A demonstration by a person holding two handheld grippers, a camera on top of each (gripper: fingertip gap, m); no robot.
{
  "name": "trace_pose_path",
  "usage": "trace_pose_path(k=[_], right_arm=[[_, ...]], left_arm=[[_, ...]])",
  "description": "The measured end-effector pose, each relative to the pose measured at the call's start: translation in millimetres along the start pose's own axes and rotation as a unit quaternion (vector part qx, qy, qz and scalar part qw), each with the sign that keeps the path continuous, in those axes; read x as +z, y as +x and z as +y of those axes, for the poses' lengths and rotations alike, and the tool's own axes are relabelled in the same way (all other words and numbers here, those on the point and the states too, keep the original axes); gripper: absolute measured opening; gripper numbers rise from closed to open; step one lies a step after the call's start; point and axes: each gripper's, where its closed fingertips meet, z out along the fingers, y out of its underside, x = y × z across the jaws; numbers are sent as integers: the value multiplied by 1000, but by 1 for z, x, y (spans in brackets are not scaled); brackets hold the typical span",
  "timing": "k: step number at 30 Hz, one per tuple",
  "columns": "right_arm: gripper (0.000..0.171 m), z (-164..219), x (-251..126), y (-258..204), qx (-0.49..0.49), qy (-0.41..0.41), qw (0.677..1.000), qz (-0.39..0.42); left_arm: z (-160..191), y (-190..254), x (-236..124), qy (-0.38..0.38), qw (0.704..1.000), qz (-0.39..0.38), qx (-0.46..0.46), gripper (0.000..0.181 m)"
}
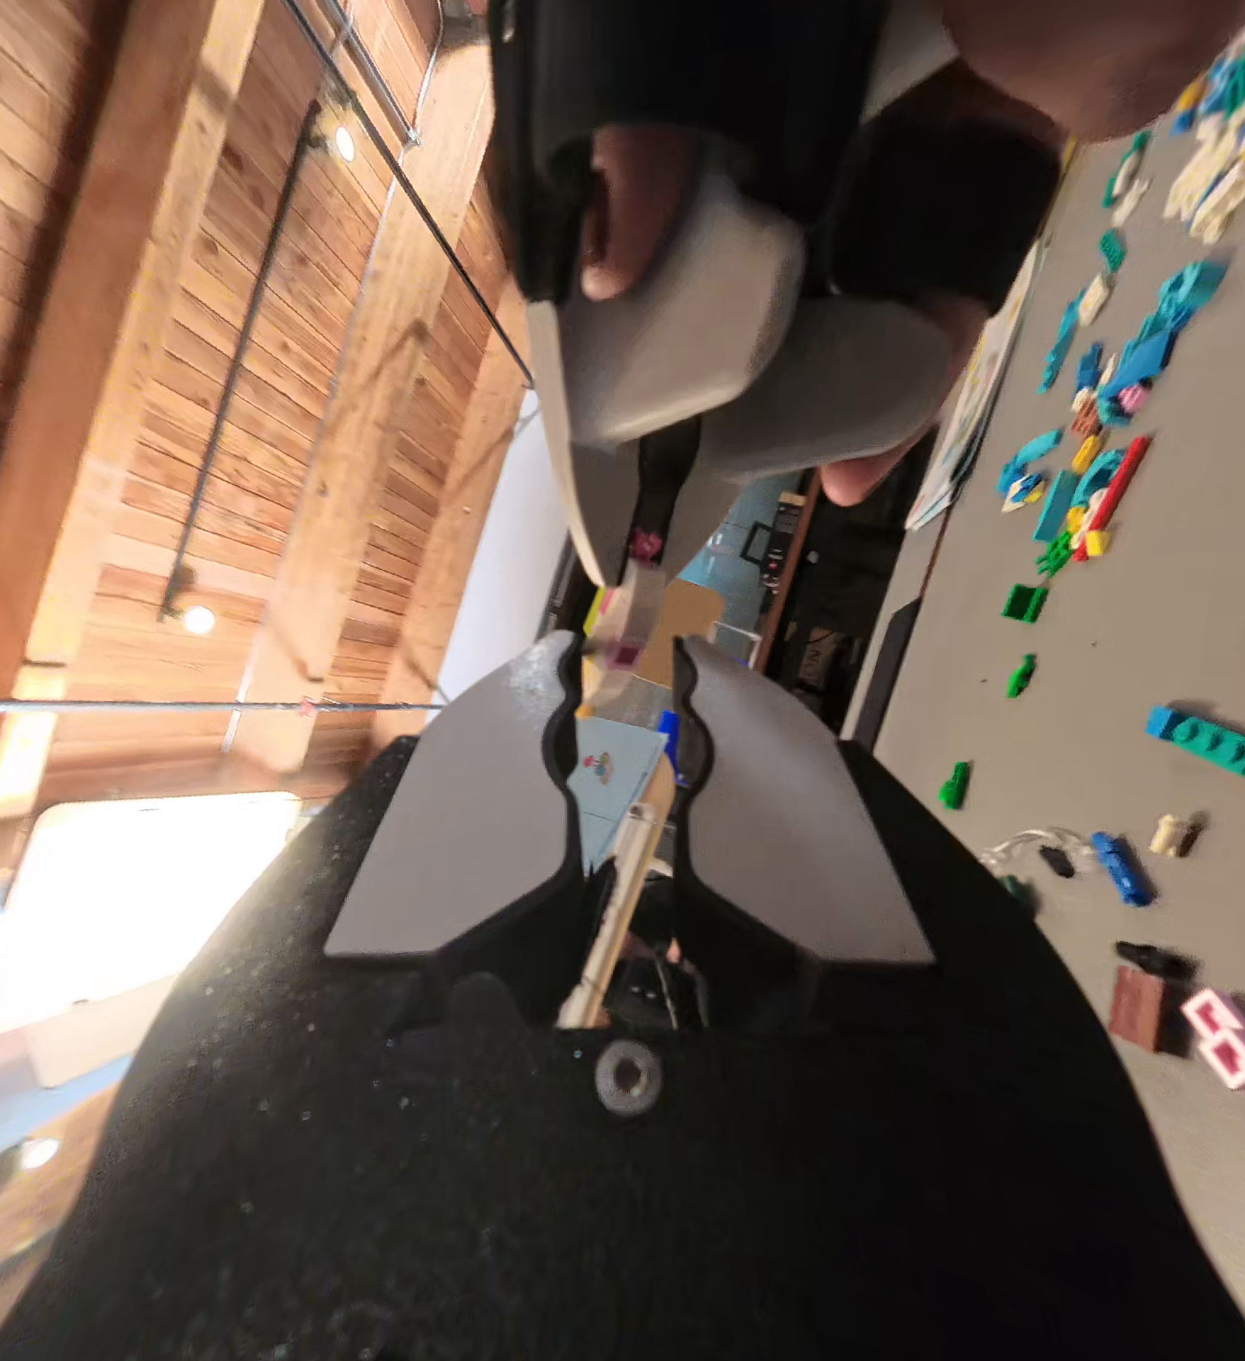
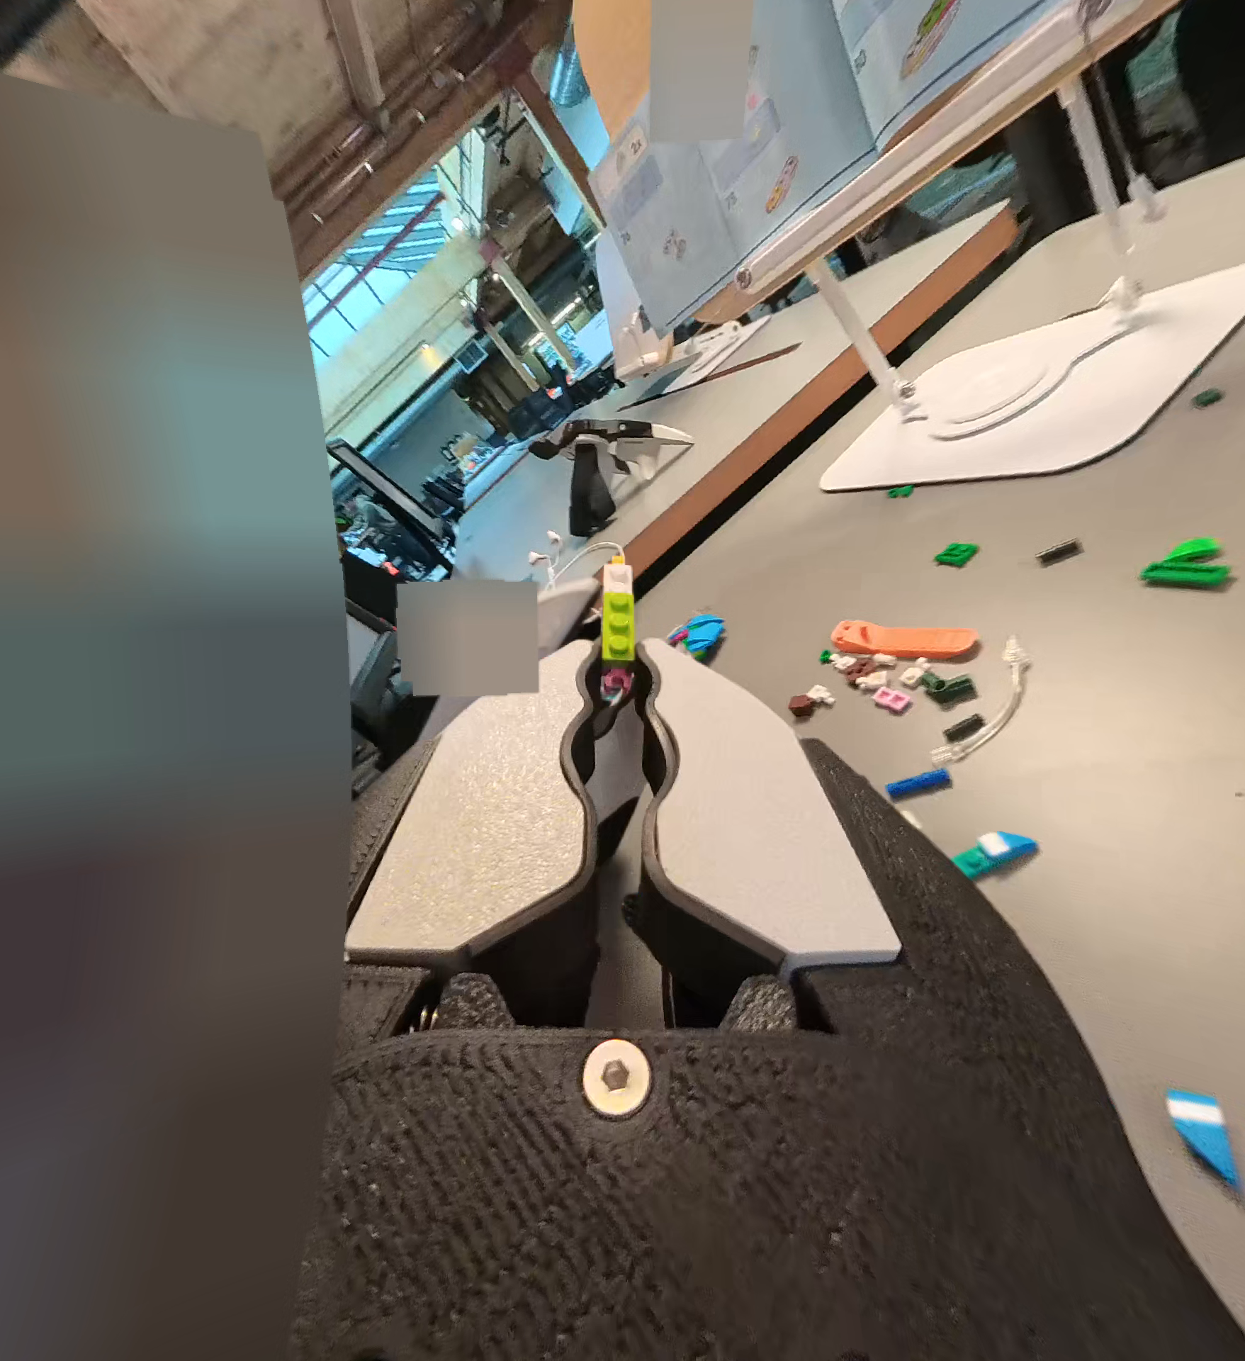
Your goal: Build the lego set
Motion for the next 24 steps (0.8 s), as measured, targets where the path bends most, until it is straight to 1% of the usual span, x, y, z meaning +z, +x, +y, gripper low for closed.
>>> trace_pose_path(k=[1,3,5,6,7,8,9,10,11,12,13,14,15,16,17,18,19,21,22,24], right_arm=[[6,1,1,0,5,0,1000,-2],[6,0,2,-4,6,8,1000,-11],[12,-2,2,-14,-13,21,999,-41],[23,-6,0,-18,-34,34,997,-52],[34,-11,-3,-22,-63,51,995,-57],[36,-16,-6,-24,-99,62,991,-58],[36,-18,-8,-24,-135,64,987,-53],[37,-19,-9,-24,-164,61,983,-49],[38,-20,-9,-28,-184,60,979,-59],[36,-20,-10,-34,-195,57,976,-76],[37,-18,-10,-40,-206,48,973,-94],[37,-16,-11,-46,-213,42,970,-112],[36,-14,-10,-50,-218,37,967,-125],[34,-10,-8,-51,-225,27,966,-128],[30,-6,-5,-50,-232,17,965,-122],[26,-3,-2,-48,-240,8,964,-116],[24,1,1,-48,-245,2,963,-114],[17,4,5,-50,-246,-3,962,-119],[7,4,6,-50,-248,-1,961,-120],[6,5,5,-46,-251,-10,961,-112]], left_arm=[[0,-1,-1,1,1000,-6,9,16],[0,-3,-2,-1,1000,-7,6,13],[-1,-9,-4,8,1000,-5,-29,8],[-3,-10,-5,21,997,7,-75,8],[-6,-11,-7,41,988,29,-146,8],[-15,-10,-9,82,968,68,-229,8],[-25,-12,-13,131,931,108,-323,8],[-31,-17,-16,171,878,148,-422,8],[-37,-21,-19,209,809,194,-513,8],[-38,-28,-21,241,733,220,-596,8],[-34,-39,-23,271,661,221,-664,8],[-29,-46,-24,293,602,223,-708,8],[-25,-49,-24,305,561,228,-735,8],[-23,-51,-26,317,533,233,-750,8],[-23,-53,-27,327,511,238,-758,8],[-24,-53,-28,334,497,244,-763,8],[-25,-53,-28,336,490,246,-766,8],[-26,-50,-27,334,487,251,-767,8],[-27,-49,-28,335,487,256,-765,8],[-26,-46,-26,325,482,263,-770,8]])
